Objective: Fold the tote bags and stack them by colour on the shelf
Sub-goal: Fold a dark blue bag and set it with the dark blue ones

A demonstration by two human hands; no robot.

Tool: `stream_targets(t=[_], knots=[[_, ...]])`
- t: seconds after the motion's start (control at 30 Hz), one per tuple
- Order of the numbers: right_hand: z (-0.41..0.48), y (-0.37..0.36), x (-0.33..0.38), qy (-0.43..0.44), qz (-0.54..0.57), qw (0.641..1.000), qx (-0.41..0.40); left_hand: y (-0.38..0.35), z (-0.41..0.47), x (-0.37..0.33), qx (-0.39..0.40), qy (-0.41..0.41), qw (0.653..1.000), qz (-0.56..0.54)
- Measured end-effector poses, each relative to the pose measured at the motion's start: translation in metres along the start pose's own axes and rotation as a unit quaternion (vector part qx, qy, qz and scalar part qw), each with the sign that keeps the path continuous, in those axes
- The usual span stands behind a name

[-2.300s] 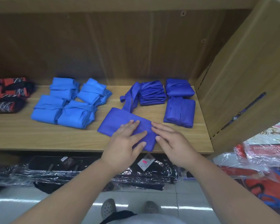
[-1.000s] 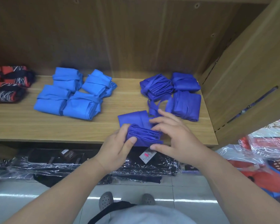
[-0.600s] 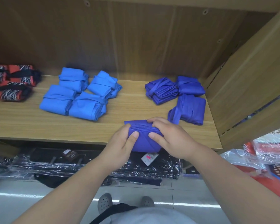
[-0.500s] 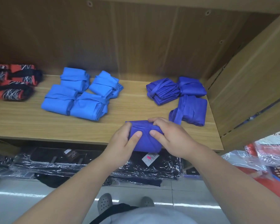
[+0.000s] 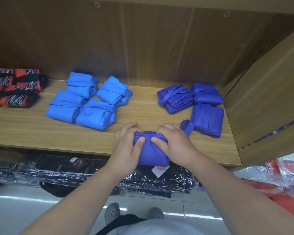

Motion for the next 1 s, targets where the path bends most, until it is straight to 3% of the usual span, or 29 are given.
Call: stream_targets(t=[0.23,0.5,0.67,0.83,0.9,1.0], knots=[[-0.003,0.0,-0.009,-0.056,0.112,0.992,-0.023,-0.007,0.012,-0.004,0.023,-0.003,0.998,0.057],[0.011,-0.005,-0.012,-0.024,0.135,0.99,-0.038,-0.013,0.023,-0.011,-0.026,-0.009,0.993,0.112],[0.006,-0.01,-0.01,-0.001,0.051,0.997,-0.055,-0.014,0.018,-0.009,-0.057,-0.015,0.986,0.158],[0.007,-0.008,-0.011,-0.007,-0.037,0.999,-0.013,-0.01,0.008,-0.01,-0.089,0.047,0.952,0.287],[0.008,-0.008,-0.011,-0.009,-0.047,0.999,0.013,-0.012,0.008,-0.013,-0.07,0.065,0.955,0.281],[0.006,-0.008,-0.011,-0.006,-0.032,0.999,0.023,-0.013,0.007,-0.018,-0.046,0.104,0.978,0.177]])
Point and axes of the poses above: each hand's wrist, its own z-axis towards the middle knuckle, its own y-axis out of the back of the hand, x = y × z, the point moved 3 cm from there along z, towards the middle knuckle, and after that the axes turned 13 degrees about -x, right-handed, at the moved point
